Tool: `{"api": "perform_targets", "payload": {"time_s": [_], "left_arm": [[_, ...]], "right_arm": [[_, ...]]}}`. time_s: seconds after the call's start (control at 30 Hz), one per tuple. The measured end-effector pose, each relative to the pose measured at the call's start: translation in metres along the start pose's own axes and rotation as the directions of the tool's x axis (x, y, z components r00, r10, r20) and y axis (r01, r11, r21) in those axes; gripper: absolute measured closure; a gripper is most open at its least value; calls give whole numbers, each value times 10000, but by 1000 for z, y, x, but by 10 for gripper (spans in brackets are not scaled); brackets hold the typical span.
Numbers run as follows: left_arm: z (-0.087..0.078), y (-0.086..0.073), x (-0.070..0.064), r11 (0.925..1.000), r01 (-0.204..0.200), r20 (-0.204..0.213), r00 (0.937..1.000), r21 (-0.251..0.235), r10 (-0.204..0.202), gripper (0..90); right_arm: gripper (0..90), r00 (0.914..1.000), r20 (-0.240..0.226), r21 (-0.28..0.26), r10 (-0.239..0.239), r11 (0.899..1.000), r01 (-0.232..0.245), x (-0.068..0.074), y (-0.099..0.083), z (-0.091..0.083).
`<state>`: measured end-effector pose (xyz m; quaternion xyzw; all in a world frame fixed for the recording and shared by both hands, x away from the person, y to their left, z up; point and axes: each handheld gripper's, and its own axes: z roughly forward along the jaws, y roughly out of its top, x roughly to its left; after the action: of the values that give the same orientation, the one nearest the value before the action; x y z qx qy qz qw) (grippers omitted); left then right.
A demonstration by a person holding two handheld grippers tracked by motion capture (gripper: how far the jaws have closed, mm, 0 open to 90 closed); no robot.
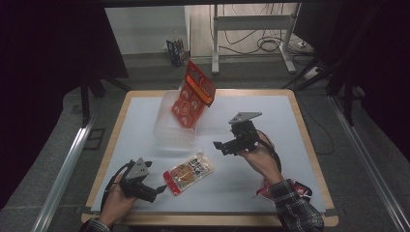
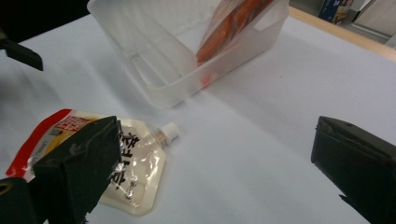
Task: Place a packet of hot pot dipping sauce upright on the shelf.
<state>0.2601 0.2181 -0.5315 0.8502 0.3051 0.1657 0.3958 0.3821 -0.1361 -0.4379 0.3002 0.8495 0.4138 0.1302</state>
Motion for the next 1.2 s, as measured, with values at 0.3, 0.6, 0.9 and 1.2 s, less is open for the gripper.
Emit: {"api": "perform_targets", "payload": {"time_s": [0.3,0.6,0.9,1.2], "left_arm": [[0,0,0,10000,-36,-12,10000,5,36,0],[-1,0,0,10000,-46,2,10000,-6,46,0],[0,0,-1,10000,-84,12,10000,48,84,0],[1,0,-1,9999,-79,-32,10000,114,80,0]], "right_arm": [[67,9998,-207,236,72,9997,-67,1,-23,-7],[386,9999,-36,928,98,9956,-94,1,-44,-23],[778,9975,287,1505,-648,9868,598,5,-77,-52],[884,9973,716,1606,150,9867,-264,0,-113,-89]]}}
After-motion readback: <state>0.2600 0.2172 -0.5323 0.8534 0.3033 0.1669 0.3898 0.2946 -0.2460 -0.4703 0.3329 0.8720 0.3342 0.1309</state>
